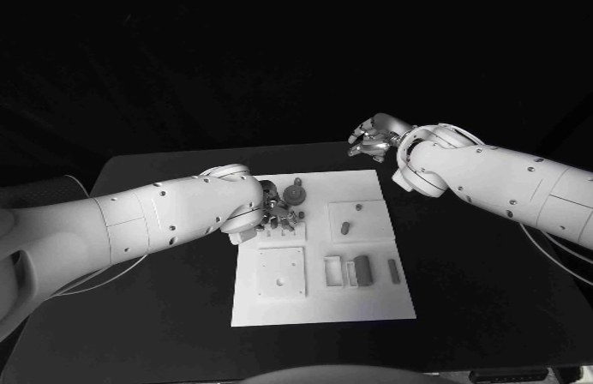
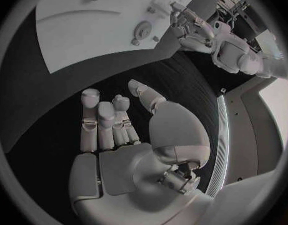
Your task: Assemble the parts on the task board
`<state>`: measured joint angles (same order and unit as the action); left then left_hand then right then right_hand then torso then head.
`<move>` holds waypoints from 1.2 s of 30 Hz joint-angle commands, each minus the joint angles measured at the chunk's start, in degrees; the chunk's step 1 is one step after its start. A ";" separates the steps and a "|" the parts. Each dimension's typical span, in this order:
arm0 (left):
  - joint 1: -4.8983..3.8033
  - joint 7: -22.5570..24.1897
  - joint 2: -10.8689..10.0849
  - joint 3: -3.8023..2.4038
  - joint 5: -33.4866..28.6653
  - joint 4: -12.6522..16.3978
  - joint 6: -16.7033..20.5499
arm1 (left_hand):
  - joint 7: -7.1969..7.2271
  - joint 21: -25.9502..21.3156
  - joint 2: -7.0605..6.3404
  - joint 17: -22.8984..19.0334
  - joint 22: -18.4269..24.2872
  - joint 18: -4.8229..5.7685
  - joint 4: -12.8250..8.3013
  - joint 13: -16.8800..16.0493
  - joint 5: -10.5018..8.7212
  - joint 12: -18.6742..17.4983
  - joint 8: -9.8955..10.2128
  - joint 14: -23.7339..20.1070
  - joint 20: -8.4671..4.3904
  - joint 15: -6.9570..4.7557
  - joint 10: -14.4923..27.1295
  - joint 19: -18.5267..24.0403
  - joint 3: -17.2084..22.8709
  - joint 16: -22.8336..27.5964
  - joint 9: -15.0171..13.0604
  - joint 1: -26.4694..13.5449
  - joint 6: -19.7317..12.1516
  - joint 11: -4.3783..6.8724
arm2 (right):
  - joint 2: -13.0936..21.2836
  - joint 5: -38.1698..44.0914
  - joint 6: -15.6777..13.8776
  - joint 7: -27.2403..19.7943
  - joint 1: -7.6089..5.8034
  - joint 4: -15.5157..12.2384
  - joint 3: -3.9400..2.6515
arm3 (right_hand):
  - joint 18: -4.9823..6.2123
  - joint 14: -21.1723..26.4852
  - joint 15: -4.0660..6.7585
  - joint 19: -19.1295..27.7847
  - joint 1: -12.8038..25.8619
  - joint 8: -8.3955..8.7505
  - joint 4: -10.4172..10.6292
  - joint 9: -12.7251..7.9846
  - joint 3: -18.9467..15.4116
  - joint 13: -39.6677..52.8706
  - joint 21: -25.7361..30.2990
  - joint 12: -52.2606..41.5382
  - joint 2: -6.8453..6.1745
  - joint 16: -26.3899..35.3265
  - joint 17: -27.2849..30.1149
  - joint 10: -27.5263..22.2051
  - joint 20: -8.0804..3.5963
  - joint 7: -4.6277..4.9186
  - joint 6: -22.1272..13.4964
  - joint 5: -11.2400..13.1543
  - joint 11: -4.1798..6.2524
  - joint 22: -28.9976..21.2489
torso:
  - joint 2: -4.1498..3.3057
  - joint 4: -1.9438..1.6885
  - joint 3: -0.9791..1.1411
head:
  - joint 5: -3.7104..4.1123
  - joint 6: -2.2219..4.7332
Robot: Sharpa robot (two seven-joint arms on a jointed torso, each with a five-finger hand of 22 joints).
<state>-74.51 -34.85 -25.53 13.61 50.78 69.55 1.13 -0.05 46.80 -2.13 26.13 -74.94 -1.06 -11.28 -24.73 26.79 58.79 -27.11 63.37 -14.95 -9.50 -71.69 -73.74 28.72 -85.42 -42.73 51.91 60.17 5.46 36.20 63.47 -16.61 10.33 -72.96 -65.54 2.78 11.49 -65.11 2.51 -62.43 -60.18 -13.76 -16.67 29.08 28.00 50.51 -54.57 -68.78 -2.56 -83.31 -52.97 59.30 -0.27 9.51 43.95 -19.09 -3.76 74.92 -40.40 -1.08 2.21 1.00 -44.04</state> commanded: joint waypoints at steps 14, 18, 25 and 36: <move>0.50 -0.47 -1.51 0.00 6.04 1.72 2.97 | -0.28 0.43 1.69 0.28 -0.72 -3.43 -4.16 -0.17 6.70 0.40 -4.45 2.43 -0.56 -2.26 -1.06 -1.56 4.60 -0.16 0.52 1.34 2.76 0.44 | 0.23 0.28 0.70 -0.37 0.02 -0.22 0.09 | 3.51 0.33 -0.13 0.07 0.56 -0.30 0.17 -0.06 0.16 -0.09 0.25 -0.19 -0.12 0.06 0.08 -0.46 -0.08 0.78 0.38 -0.41 0.01 0.70 | -0.01 0.05 0.03 | -0.47 -0.24; 0.63 -0.54 -1.57 0.01 5.92 1.73 2.54 | -0.27 0.44 1.71 0.31 -0.72 -3.41 -4.16 -0.19 6.80 0.41 -4.53 2.47 -0.55 -2.27 -1.11 -1.60 4.60 -0.17 0.59 1.30 2.77 0.45 | 0.24 0.28 0.69 -0.38 0.02 -0.21 0.11 | 3.51 0.32 -0.13 0.06 0.58 -0.30 0.17 -0.07 0.18 -0.10 0.25 -0.19 -0.13 0.06 0.09 -0.46 -0.08 0.78 0.38 -0.43 0.01 0.70 | 0.01 0.06 0.05 | -0.51 -0.28; 0.82 -0.69 -1.37 0.01 5.73 1.56 1.80 | -0.27 0.44 2.24 0.39 -0.73 -3.36 -4.06 -0.19 6.87 0.32 -4.71 2.50 -0.52 -2.27 -1.12 -1.61 4.64 -0.12 0.88 1.08 2.67 0.45 | 0.22 0.28 0.67 -0.38 0.02 -0.25 0.12 | 3.51 0.32 -0.13 0.05 0.60 -0.31 0.17 -0.07 0.19 -0.11 0.25 -0.20 -0.14 0.06 0.09 -0.46 -0.09 0.78 0.38 -0.45 0.01 0.70 | 0.00 0.05 0.05 | -0.68 -0.59; 1.28 -0.68 -1.25 0.02 5.73 1.27 2.48 | -0.28 0.44 2.44 0.43 -0.74 -3.34 -4.11 -0.19 6.85 0.28 -4.85 2.50 -0.51 -2.25 -1.13 -1.59 4.64 -0.08 1.05 0.93 2.61 0.44 | 0.17 0.28 0.67 -0.37 0.02 -0.25 0.13 | 3.51 0.31 -0.13 0.04 0.63 -0.31 0.17 -0.08 0.22 -0.12 0.25 -0.21 -0.14 0.05 0.10 -0.45 -0.09 0.78 0.38 -0.48 0.01 0.70 | -0.03 0.05 0.05 | -0.79 -0.78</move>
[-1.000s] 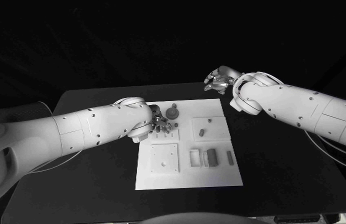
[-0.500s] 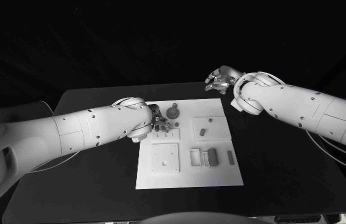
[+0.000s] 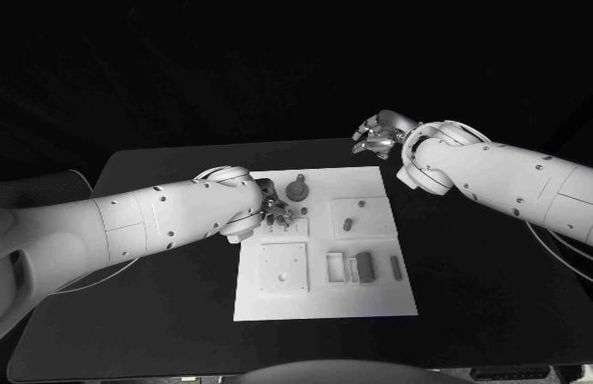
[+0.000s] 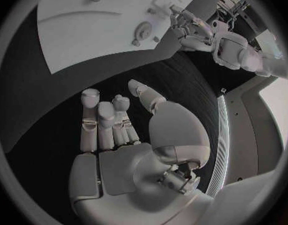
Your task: Assemble the parts on the task board
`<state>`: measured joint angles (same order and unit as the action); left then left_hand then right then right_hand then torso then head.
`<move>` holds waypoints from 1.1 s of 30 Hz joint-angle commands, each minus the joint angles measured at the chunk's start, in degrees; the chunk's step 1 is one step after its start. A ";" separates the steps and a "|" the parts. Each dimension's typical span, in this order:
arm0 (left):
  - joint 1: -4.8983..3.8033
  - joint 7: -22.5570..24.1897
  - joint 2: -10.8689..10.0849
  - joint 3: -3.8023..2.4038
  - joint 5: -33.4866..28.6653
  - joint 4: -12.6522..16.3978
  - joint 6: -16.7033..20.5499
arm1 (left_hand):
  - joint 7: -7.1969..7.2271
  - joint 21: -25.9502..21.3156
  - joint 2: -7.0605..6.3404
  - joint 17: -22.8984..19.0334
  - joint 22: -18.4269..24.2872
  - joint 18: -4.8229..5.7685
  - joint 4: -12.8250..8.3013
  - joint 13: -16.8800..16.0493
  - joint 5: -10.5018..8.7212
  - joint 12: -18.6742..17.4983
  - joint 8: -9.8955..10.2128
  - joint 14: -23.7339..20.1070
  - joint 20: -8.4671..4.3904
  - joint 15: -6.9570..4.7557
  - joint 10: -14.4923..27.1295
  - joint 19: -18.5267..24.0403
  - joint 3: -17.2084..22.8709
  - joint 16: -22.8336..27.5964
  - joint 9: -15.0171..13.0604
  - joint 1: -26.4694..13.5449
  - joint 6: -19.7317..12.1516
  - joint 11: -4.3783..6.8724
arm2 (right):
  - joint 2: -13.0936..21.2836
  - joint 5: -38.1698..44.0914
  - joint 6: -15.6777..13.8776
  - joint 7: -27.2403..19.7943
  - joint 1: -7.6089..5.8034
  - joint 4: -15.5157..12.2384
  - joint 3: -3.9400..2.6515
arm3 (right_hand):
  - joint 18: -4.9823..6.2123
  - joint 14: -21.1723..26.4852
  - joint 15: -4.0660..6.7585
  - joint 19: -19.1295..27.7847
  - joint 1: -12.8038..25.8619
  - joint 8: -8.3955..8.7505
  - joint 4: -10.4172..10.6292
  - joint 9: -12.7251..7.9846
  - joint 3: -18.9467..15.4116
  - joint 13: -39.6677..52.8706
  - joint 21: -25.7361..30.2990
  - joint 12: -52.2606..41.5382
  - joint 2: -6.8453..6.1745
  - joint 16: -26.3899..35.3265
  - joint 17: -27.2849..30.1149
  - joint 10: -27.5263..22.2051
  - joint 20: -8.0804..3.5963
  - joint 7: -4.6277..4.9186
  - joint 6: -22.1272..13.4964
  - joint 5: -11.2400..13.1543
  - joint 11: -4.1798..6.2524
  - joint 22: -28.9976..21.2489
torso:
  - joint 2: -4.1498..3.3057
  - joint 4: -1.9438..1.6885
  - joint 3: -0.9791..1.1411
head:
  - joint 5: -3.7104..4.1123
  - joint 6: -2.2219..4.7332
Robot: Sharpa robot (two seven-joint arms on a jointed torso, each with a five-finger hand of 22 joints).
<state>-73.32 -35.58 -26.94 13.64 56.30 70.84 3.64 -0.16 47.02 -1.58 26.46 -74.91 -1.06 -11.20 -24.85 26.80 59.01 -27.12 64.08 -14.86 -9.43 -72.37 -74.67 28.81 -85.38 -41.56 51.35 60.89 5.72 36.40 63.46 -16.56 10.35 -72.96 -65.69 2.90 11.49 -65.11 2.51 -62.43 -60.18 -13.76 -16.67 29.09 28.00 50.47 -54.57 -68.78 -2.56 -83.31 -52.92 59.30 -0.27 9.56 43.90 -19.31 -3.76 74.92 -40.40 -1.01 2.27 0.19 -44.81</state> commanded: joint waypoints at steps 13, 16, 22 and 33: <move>1.05 0.37 0.33 -0.01 3.19 -0.21 0.29 | -0.11 0.29 1.80 0.25 -0.82 -3.33 -4.38 -0.16 7.29 0.10 -5.27 1.89 -0.62 -2.34 -0.61 -0.73 4.51 -0.17 0.19 1.14 1.98 0.22 | -0.15 0.29 0.58 -0.38 0.01 -0.08 0.01 | 3.51 0.31 -0.12 0.03 0.62 -0.32 0.14 -0.10 0.28 -0.10 0.25 -0.23 -0.12 0.04 0.06 -0.46 -0.11 0.72 0.43 -0.28 0.02 0.70 | -0.03 0.01 -0.01 | 0.01 -0.02; 1.08 0.40 0.25 -0.01 3.26 -0.26 0.31 | -0.10 0.30 1.78 0.27 -0.82 -3.33 -4.40 -0.16 7.33 0.10 -5.32 1.91 -0.63 -2.35 -0.63 -0.74 4.52 -0.17 0.23 1.11 1.99 0.23 | -0.09 0.29 0.58 -0.36 0.02 -0.05 0.01 | 3.51 0.31 -0.12 0.02 0.63 -0.32 0.14 -0.10 0.29 -0.11 0.25 -0.23 -0.13 0.04 0.06 -0.46 -0.11 0.72 0.43 -0.28 0.02 0.70 | -0.04 0.05 -0.02 | 0.00 0.03; 1.10 0.48 0.26 -0.01 3.99 -0.21 0.21 | -0.09 0.30 1.76 0.29 -0.82 -3.33 -4.42 -0.18 7.39 0.10 -5.39 1.92 -0.63 -2.36 -0.65 -0.75 4.52 -0.17 0.28 1.07 1.99 0.24 | -0.09 0.29 0.58 -0.37 0.02 -0.08 0.01 | 3.51 0.31 -0.12 0.02 0.67 -0.32 0.15 -0.10 0.28 -0.11 0.25 -0.24 -0.16 0.04 0.06 -0.46 -0.11 0.73 0.42 -0.27 0.02 0.70 | -0.03 0.04 0.00 | 0.01 0.10; 1.13 0.59 0.38 -0.01 4.74 -0.24 0.38 | -0.08 0.31 1.73 0.32 -0.82 -3.33 -4.45 -0.19 7.42 0.11 -5.48 1.95 -0.64 -2.37 -0.68 -0.78 4.53 -0.18 0.35 1.04 2.00 0.26 | -0.09 0.29 0.58 -0.40 0.02 -0.08 0.01 | 3.51 0.30 -0.13 0.01 0.77 -0.33 0.19 -0.11 0.26 -0.13 0.25 -0.25 -0.18 0.04 0.07 -0.46 -0.11 0.73 0.43 -0.27 0.01 0.70 | -0.05 0.03 -0.01 | 0.06 0.19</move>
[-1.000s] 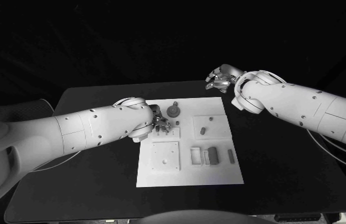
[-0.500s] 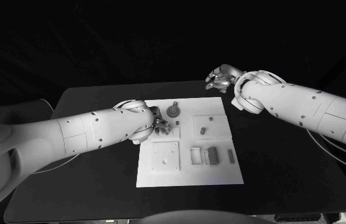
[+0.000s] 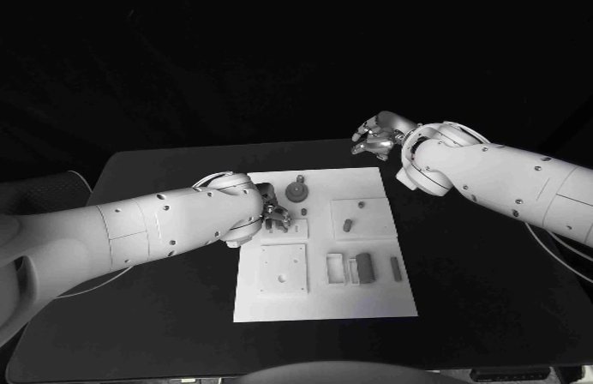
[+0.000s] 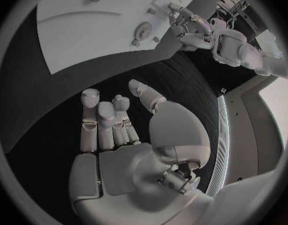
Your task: Assemble the parts on the task board
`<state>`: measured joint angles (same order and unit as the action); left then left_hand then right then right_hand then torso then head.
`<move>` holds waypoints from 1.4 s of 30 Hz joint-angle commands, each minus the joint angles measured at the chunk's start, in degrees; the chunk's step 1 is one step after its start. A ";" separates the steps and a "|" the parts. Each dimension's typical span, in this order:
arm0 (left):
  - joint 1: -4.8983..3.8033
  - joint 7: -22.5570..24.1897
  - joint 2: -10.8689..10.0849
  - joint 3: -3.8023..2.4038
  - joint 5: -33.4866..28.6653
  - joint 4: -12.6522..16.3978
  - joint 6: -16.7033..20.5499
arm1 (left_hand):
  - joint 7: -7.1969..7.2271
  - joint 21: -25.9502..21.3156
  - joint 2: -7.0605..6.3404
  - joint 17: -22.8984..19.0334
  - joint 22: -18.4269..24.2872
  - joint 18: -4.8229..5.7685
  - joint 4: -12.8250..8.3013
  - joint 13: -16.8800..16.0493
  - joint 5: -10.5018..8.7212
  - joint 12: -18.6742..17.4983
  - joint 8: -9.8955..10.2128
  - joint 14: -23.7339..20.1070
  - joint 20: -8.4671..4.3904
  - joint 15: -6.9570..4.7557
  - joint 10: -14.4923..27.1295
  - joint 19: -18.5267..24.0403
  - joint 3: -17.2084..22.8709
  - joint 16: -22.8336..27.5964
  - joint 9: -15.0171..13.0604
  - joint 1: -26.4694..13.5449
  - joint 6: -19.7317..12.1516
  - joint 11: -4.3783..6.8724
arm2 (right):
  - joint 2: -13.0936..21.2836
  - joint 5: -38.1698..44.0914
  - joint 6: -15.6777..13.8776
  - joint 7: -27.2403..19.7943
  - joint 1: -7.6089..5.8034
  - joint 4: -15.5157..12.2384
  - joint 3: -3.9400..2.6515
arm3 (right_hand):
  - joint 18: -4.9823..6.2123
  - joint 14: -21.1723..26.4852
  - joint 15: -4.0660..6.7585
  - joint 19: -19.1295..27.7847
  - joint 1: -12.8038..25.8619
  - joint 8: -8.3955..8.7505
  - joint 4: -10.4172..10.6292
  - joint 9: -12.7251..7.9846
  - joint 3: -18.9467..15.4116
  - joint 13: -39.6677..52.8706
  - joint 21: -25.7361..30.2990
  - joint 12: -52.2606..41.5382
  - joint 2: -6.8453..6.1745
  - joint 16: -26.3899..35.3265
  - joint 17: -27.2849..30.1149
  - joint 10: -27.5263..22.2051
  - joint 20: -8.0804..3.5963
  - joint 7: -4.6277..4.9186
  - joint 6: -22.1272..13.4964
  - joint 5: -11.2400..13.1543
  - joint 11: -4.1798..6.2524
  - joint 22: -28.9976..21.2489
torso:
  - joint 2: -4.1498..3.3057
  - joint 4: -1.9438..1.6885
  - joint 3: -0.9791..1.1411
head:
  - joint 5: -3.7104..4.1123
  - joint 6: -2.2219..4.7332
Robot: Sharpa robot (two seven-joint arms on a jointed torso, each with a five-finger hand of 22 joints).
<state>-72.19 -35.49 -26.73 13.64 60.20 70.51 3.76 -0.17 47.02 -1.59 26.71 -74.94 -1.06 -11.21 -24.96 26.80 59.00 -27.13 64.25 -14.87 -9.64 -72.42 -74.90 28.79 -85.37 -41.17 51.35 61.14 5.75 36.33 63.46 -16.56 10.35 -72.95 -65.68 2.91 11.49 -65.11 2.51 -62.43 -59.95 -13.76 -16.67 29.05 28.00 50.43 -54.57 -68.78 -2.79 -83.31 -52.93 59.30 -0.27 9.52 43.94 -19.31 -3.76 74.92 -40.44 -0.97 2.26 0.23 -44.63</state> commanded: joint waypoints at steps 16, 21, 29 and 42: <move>0.02 0.61 0.48 -0.01 1.66 0.11 -0.39 | -0.02 0.16 0.89 0.24 -0.65 -3.36 -3.66 -0.18 5.90 0.08 -6.16 1.81 -0.69 -2.26 -0.64 -0.69 4.39 0.00 0.61 0.51 1.51 0.25 | 0.00 0.29 0.60 -0.41 0.01 -0.13 0.01 | 3.51 0.30 -0.13 -0.01 0.77 -0.34 0.26 -0.08 0.22 -0.11 0.25 -0.26 -0.02 0.03 0.09 -0.46 -0.09 0.78 0.39 -0.26 0.01 0.70 | -0.01 -0.01 0.01 | 0.08 0.04; 0.03 0.67 0.50 -0.01 1.52 0.09 -0.76 | -0.03 0.03 -0.27 0.41 -0.61 -3.40 -2.74 -0.28 4.67 0.08 -6.67 1.79 -0.75 -2.28 -0.56 -0.72 4.18 0.11 1.15 0.26 1.26 0.27 | -0.01 0.29 0.61 -0.41 0.01 -0.12 0.01 | 3.51 0.30 -0.13 -0.01 0.80 -0.35 0.27 -0.08 0.22 -0.12 0.26 -0.26 -0.02 0.03 0.09 -0.46 -0.09 0.78 0.39 -0.27 0.01 0.70 | -0.01 0.00 0.00 | 0.08 0.02; 0.06 0.98 0.54 -0.01 0.27 0.10 -1.61 | -0.15 -0.21 -3.18 0.74 -0.65 -3.45 -0.59 -0.46 1.47 0.05 -7.77 1.53 -0.82 -2.17 -0.15 -0.53 1.80 0.37 2.28 -1.38 0.45 0.16 | 0.04 0.29 0.86 -0.42 0.01 -0.12 0.02 | 3.51 0.30 -0.13 -0.02 0.84 -0.35 0.27 -0.08 0.23 -0.13 0.26 -0.27 -0.03 0.03 0.10 -0.46 -0.09 0.77 0.39 -0.27 0.01 0.70 | 0.00 -0.02 -0.01 | 0.12 -0.04; 0.09 1.11 0.54 -0.01 0.20 0.01 -1.60 | -0.08 -0.46 -5.00 1.04 -0.73 -3.65 1.31 -0.56 -4.44 0.01 -8.90 1.34 -0.93 -2.23 0.10 -0.21 -0.06 0.55 3.52 -2.72 -0.09 0.22 | 0.04 0.29 0.84 -0.42 0.02 -0.08 0.02 | 3.51 0.30 -0.13 -0.02 0.90 -0.35 0.27 -0.09 0.27 -0.15 0.27 -0.27 -0.02 0.04 0.11 -0.46 -0.09 0.78 0.38 -0.31 0.01 0.69 | 0.00 -0.02 -0.02 | 0.13 -0.12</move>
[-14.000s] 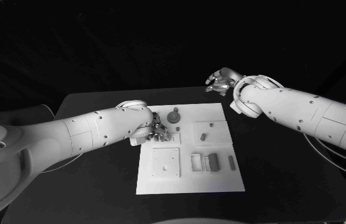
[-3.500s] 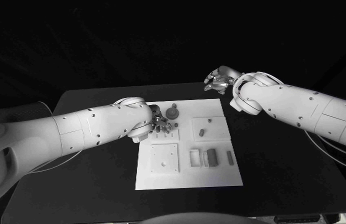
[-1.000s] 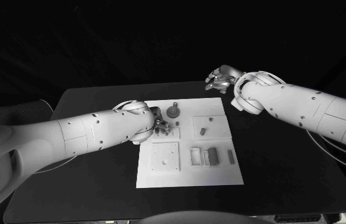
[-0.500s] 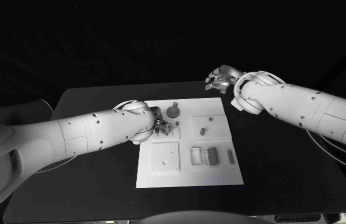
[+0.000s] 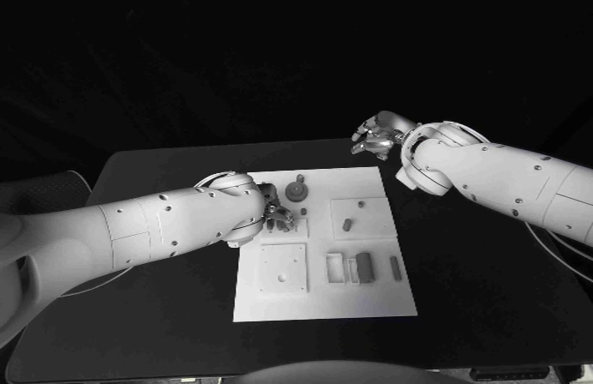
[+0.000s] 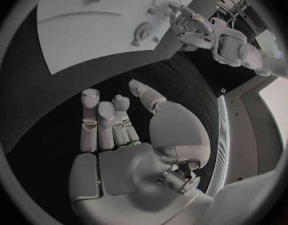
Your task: Assemble the parts on the task board
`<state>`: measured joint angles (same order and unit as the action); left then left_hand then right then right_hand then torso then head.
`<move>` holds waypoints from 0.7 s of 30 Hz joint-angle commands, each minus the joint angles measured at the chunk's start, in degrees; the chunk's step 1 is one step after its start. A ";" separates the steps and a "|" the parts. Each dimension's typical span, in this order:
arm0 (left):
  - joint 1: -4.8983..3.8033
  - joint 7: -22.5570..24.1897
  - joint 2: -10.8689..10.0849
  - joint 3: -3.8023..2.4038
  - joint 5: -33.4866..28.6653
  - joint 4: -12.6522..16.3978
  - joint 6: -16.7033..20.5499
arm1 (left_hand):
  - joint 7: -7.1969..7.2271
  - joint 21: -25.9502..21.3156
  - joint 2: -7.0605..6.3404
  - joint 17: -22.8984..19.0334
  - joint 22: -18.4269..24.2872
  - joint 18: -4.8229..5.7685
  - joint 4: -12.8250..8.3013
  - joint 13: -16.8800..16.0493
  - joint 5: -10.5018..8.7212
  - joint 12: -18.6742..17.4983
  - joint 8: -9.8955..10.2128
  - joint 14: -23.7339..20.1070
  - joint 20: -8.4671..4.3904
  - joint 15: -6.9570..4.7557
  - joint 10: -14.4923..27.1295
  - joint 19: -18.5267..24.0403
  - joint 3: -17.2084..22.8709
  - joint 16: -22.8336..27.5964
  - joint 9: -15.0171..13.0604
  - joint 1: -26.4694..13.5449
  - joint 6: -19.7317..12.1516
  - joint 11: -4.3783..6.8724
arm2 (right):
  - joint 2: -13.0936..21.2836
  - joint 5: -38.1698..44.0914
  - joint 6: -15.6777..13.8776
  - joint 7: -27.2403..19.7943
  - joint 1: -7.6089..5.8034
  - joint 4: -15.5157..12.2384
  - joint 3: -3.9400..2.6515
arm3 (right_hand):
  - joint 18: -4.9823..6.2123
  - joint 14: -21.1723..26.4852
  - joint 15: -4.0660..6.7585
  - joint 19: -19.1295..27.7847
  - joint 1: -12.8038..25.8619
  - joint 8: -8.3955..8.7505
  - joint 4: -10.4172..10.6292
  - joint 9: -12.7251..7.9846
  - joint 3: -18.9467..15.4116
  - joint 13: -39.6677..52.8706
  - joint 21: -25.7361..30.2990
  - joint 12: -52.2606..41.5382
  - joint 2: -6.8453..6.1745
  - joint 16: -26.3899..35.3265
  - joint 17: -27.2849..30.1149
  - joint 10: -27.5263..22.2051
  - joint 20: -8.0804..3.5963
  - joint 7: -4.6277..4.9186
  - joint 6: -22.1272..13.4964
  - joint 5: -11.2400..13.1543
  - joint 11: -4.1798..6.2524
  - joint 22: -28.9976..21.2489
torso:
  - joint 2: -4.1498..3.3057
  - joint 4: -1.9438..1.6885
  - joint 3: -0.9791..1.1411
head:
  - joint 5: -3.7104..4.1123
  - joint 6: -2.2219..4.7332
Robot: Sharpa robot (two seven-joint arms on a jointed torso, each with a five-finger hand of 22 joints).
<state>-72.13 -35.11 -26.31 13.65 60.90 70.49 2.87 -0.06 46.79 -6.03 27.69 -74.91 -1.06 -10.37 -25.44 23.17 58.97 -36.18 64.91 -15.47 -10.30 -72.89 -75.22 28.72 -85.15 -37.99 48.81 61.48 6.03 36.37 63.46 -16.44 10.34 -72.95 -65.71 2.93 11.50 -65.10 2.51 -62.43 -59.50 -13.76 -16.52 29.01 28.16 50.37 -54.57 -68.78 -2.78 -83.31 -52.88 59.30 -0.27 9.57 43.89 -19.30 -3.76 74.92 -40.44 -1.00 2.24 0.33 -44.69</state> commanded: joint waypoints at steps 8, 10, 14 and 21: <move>0.06 0.78 0.14 -0.03 -0.54 -0.15 -0.34 | -0.17 -0.25 -0.32 0.10 -0.77 -3.70 0.59 -0.10 -1.11 0.04 0.00 0.69 -0.36 -1.60 0.58 0.11 0.14 0.33 0.49 0.04 -0.46 -0.03 | 0.00 0.29 0.71 -0.42 0.02 -0.06 0.01 | 3.50 0.30 -0.13 -0.02 0.48 -0.35 0.11 -0.05 0.16 -0.10 0.28 -0.28 -0.02 0.04 0.07 -0.46 -0.10 0.72 0.43 -0.45 0.01 0.69 | 0.00 0.00 0.00 | 0.03 -0.06; 0.06 0.79 0.16 -0.03 -0.54 -0.26 -0.27 | -0.16 -0.25 -0.29 0.10 -0.77 -3.71 0.57 -0.10 -1.10 0.05 -0.02 0.69 -0.36 -1.60 0.57 0.11 0.16 0.33 0.51 0.09 -0.46 -0.03 | 0.01 0.29 0.69 -0.40 0.02 -0.03 0.01 | 3.50 0.30 -0.13 -0.02 0.50 -0.35 0.11 -0.06 0.16 -0.11 0.28 -0.28 -0.02 0.04 0.07 -0.46 -0.10 0.72 0.43 -0.46 0.01 0.69 | 0.00 0.01 0.00 | 0.01 -0.07; 0.06 0.86 0.17 -0.03 -0.54 -0.27 -0.21 | -0.16 -0.25 -0.20 0.12 -0.79 -3.73 0.50 -0.11 -0.79 0.06 -0.10 0.68 -0.36 -1.61 0.57 0.12 0.23 0.35 0.62 0.29 -0.51 -0.02 | 0.00 0.29 0.71 -0.39 0.02 -0.05 0.01 | 3.50 0.30 -0.13 -0.02 0.52 -0.36 0.11 -0.06 0.17 -0.11 0.29 -0.29 -0.02 0.04 0.08 -0.46 -0.10 0.72 0.43 -0.49 0.01 0.69 | 0.01 -0.01 0.01 | -0.01 -0.08; 0.06 0.98 0.26 -0.03 -1.94 -0.41 -0.13 | -0.25 -0.11 2.35 0.34 -0.92 -3.72 -1.66 -0.21 4.69 0.09 -0.88 0.69 -0.27 -1.56 0.62 0.14 0.54 0.41 1.49 2.26 -0.76 -0.05 | -0.02 0.29 0.75 -0.39 0.03 -0.04 0.02 | 3.50 0.30 -0.13 -0.03 0.54 -0.36 0.11 -0.06 0.19 -0.12 0.29 -0.29 0.00 0.04 0.08 -0.46 -0.10 0.72 0.43 -0.53 0.01 0.69 | 0.00 0.01 0.00 | -0.04 -0.12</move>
<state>-72.09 -34.86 -26.22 13.65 60.32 70.04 2.88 -0.37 46.79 -5.61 27.99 -74.90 -1.05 -11.30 -25.57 27.62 58.97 -36.90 65.15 -15.47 -10.55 -72.69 -75.25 28.55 -84.94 -36.45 49.23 61.06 5.83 36.37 63.46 -16.38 10.34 -72.94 -65.69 2.95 11.49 -65.11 2.51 -62.43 -59.50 -13.76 -16.52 29.02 28.16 50.33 -54.57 -68.78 -2.78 -83.31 -52.89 59.30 -0.27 9.54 43.92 -19.53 -3.76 74.92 -40.44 -0.99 2.24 0.31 -44.78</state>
